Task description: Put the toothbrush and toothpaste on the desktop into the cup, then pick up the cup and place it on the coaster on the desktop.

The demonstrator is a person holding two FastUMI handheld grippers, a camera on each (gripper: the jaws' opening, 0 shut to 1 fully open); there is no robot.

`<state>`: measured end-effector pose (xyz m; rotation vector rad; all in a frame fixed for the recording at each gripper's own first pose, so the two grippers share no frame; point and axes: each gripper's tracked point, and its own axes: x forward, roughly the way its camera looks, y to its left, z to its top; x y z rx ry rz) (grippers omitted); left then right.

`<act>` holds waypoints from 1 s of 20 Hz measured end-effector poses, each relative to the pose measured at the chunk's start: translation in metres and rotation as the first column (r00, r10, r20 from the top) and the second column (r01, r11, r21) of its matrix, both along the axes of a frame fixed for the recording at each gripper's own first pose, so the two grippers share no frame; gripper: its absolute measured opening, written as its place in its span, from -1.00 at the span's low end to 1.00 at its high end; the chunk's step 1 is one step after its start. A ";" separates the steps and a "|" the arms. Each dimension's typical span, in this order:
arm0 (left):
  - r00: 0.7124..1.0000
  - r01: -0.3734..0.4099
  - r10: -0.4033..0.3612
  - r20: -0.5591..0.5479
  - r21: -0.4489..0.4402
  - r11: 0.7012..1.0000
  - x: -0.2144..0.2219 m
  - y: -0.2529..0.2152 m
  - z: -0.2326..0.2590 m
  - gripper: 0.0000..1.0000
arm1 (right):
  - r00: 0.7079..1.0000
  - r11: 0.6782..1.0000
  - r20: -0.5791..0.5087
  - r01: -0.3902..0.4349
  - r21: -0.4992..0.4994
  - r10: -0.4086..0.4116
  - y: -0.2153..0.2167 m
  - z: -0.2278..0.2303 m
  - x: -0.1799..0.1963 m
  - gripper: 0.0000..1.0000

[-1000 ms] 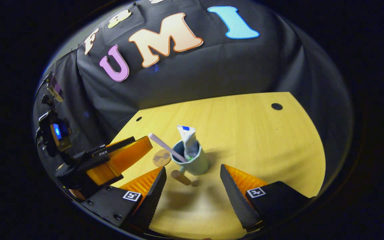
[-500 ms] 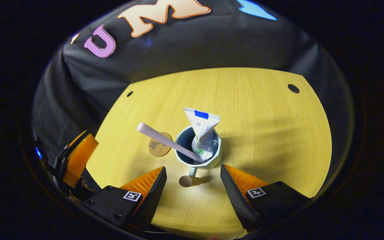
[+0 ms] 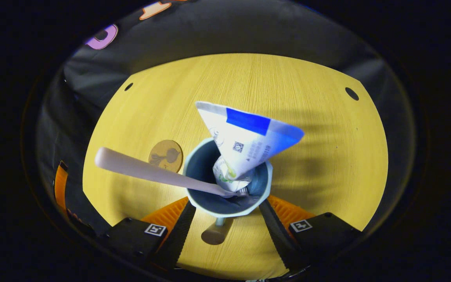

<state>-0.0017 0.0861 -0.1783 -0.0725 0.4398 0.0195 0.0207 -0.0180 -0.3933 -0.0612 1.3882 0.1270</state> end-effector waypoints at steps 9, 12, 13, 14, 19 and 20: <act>1.000 -0.017 0.017 -0.017 -0.020 1.000 -0.002 0.029 -0.009 0.91 | 0.994 0.993 -0.098 -0.053 -0.109 0.042 -0.011 -0.021 -0.015 0.05; 1.000 -0.011 0.010 -0.028 -0.020 1.000 0.003 0.038 -0.015 0.90 | 0.994 0.989 -0.089 -0.078 -0.123 0.067 -0.009 -0.020 -0.014 -0.43; 1.000 -0.008 0.008 -0.031 -0.021 1.000 0.005 0.040 -0.016 0.90 | 0.994 0.990 -0.086 -0.077 -0.120 0.067 -0.007 -0.020 -0.014 -0.38; 1.000 -0.002 0.002 -0.029 -0.020 1.000 0.007 0.043 -0.014 0.90 | 0.994 0.991 -0.089 -0.078 -0.108 0.068 -0.002 -0.019 -0.016 -0.38; 0.999 0.036 -0.036 -0.029 -0.013 0.999 0.017 0.050 -0.015 0.90 | 0.998 0.997 -0.038 -0.062 -0.049 0.060 0.026 -0.010 -0.008 -0.37; 0.999 0.041 -0.041 -0.032 -0.015 0.999 0.017 0.053 -0.016 0.90 | 0.998 0.997 -0.030 -0.061 -0.039 0.060 0.031 -0.008 -0.005 -0.37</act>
